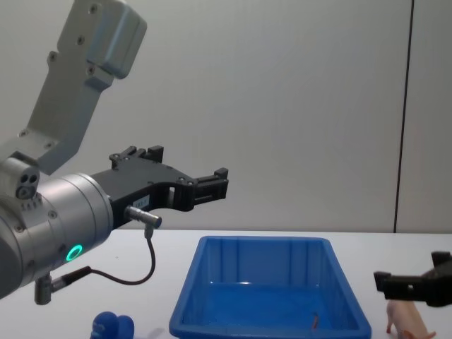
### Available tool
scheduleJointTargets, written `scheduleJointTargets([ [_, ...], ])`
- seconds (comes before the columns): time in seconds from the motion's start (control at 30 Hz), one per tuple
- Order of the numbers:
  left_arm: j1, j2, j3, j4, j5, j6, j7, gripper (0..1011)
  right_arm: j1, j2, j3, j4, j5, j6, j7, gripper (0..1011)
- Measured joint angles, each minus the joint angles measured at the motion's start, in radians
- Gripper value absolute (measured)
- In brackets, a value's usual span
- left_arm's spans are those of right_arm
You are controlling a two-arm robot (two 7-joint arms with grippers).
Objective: Pick up the two dolls from the table and place them into the box.
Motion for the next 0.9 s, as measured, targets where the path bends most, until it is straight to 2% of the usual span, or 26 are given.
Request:
scheduleJointTargets([
  [0.83, 0.0, 0.0, 0.0, 0.0, 0.0, 0.0, 0.0, 1001, -0.007, -0.01, -0.013, 0.064, -0.011, 0.078, 0.008, 1001],
  [0.9, 0.0, 0.0, 0.0, 0.0, 0.0, 0.0, 0.0, 1002, -0.005, -0.013, -0.014, 0.071, -0.011, 0.082, 0.005, 969],
])
